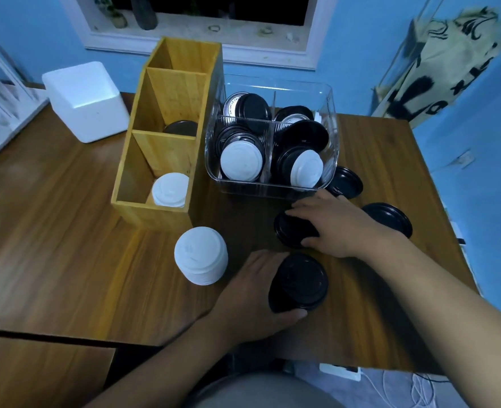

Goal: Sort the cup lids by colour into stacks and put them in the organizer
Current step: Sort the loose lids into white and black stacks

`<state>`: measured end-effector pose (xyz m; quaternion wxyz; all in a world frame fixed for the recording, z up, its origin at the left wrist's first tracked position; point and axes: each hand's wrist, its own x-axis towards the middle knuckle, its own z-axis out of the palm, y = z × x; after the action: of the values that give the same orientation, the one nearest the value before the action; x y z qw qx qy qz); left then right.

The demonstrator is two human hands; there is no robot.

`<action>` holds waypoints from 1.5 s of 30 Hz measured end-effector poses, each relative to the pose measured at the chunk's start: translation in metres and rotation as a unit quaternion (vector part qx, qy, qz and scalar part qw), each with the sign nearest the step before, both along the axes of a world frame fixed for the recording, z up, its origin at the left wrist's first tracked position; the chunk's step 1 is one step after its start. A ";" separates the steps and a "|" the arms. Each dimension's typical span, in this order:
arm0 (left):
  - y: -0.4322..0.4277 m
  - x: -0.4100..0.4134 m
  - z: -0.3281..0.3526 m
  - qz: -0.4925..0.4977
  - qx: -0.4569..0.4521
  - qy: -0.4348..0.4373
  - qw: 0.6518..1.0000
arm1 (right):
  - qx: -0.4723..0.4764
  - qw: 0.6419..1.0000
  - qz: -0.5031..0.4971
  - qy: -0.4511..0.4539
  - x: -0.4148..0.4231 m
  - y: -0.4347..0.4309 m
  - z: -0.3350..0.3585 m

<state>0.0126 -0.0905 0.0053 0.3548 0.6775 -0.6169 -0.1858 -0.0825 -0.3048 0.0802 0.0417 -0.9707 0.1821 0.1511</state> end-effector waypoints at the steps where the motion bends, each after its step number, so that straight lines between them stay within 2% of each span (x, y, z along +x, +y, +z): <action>1: 0.000 0.000 0.000 0.000 -0.005 0.000 1.000 | 0.005 1.000 -0.011 -0.010 0.000 0.000 -0.001; 6: 0.000 0.000 0.004 -0.001 -0.010 -0.003 1.000 | 0.014 0.998 -0.059 -0.029 -0.003 0.001 -0.004; 8: 0.000 0.000 0.003 -0.001 -0.007 -0.002 1.000 | 0.066 0.989 -0.105 -0.083 -0.010 0.002 0.001; 11: 0.000 0.000 0.001 0.005 0.004 -0.004 1.000 | 0.131 0.955 -0.170 -0.203 -0.030 0.011 0.016; 13: -0.001 0.001 0.000 0.003 0.001 -0.005 1.000 | 0.141 0.944 -0.188 -0.231 -0.045 0.024 0.025; 19: -0.003 -0.001 0.000 0.009 -0.001 0.004 1.000 | 0.124 0.973 -0.135 -0.138 -0.066 0.071 0.014; 27: -0.002 -0.002 -0.010 0.016 -0.007 -0.018 1.000 | 0.116 0.972 -0.156 -0.130 -0.062 0.090 0.007; 32: -0.001 -0.001 -0.006 -0.005 0.010 -0.013 1.000 | 0.144 0.964 -0.186 -0.126 -0.058 0.090 0.003; 36: -0.002 0.000 -0.005 0.004 0.021 0.012 1.000 | 0.103 0.975 -0.173 -0.091 -0.054 0.090 0.006; 38: -0.002 0.000 -0.005 0.006 0.024 0.007 1.000 | 0.129 0.972 -0.161 -0.109 -0.059 0.084 0.004; 40: -0.003 -0.001 -0.005 0.007 0.028 -0.004 1.000 | 0.167 0.950 -0.177 -0.195 -0.072 0.073 -0.002; 42: -0.003 -0.001 -0.004 0.016 0.041 -0.008 0.999 | 0.093 0.938 -0.200 -0.267 -0.086 0.055 -0.012; 43: -0.003 -0.001 -0.003 0.019 0.044 -0.010 0.999 | 0.040 0.941 -0.207 -0.265 -0.092 0.046 -0.017; 45: -0.002 -0.001 -0.003 0.020 0.044 -0.012 0.999 | -0.033 0.958 -0.199 -0.202 -0.098 0.034 -0.028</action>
<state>0.0113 -0.0925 0.0020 0.3207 0.7068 -0.5989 -0.1970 -0.1807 -0.2710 0.0522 0.0744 -0.9261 0.3639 -0.0661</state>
